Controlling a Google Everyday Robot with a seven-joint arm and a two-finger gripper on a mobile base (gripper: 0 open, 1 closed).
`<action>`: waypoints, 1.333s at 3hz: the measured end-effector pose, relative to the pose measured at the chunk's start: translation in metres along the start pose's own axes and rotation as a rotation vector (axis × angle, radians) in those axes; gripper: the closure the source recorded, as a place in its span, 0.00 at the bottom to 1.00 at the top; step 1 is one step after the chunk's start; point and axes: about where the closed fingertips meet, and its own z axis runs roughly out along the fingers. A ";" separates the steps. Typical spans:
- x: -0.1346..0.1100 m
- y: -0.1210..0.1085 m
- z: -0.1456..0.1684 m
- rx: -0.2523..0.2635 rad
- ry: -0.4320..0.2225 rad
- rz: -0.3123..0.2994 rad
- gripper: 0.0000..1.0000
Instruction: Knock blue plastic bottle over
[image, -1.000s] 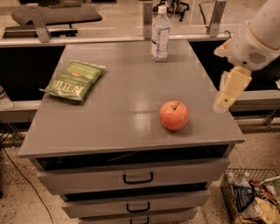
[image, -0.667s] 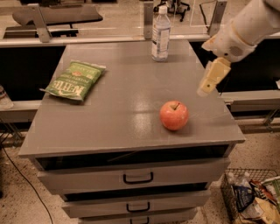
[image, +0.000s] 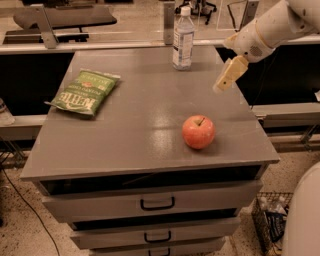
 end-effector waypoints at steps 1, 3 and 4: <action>-0.001 0.000 -0.002 0.004 0.000 0.000 0.00; -0.016 -0.028 0.019 0.153 -0.137 0.179 0.00; -0.029 -0.065 0.038 0.247 -0.249 0.243 0.00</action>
Offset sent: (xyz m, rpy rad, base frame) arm 0.0120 0.0034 0.0064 0.2125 -0.0840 -0.2342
